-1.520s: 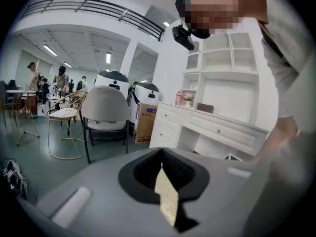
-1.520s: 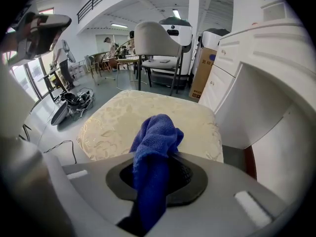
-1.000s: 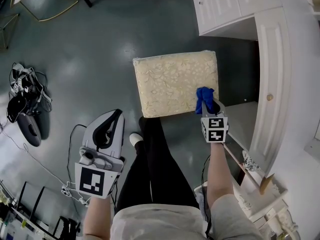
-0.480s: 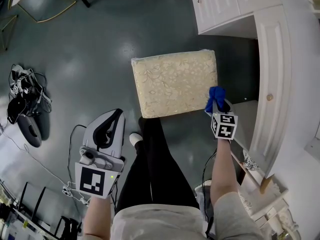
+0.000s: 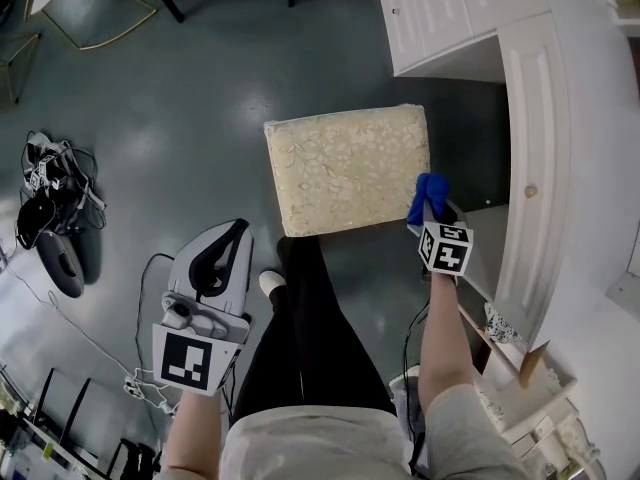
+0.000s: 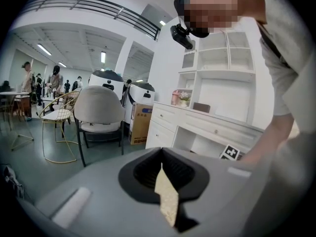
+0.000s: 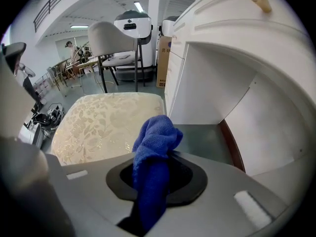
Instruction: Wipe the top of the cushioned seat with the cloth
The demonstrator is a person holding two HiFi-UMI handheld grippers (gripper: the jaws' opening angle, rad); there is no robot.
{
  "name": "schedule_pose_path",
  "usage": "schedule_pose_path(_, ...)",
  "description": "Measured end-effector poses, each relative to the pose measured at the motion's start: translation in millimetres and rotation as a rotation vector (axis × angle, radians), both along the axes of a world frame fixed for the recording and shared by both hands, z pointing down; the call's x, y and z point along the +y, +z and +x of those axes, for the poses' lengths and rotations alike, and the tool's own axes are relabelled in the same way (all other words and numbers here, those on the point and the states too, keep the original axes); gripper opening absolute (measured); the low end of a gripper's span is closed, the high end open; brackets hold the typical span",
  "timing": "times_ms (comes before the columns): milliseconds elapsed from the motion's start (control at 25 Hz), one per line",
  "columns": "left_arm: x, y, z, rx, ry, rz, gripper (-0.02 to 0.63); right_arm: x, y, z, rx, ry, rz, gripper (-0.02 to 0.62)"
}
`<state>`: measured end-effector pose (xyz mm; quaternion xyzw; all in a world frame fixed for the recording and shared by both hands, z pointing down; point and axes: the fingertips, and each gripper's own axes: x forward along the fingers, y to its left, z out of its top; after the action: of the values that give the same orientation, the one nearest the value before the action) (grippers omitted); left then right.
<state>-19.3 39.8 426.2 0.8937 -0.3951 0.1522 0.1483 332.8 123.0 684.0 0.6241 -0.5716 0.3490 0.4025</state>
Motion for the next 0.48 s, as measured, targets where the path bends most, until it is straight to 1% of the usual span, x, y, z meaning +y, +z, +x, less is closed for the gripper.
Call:
schedule_pose_path(160, 5, -21, -6, 0.0, -0.002, 0.009, 0.0, -9, -34, -23, -0.03, -0.02, 0.074, 0.074)
schedule_pose_path(280, 4, -47, -7, 0.02, -0.009, 0.06, 0.0, -17, -70, -42, -0.05, -0.056, 0.139, 0.074)
schedule_pose_path(360, 5, -62, -9, 0.033, -0.015, 0.08, 0.0, -23, -98, -54, -0.062, -0.081, 0.183, 0.074)
schedule_pose_path(480, 13, -82, -12, 0.038, -0.015, 0.075, 0.0, -29, -142, -73, -0.08, -0.12, 0.245, 0.074)
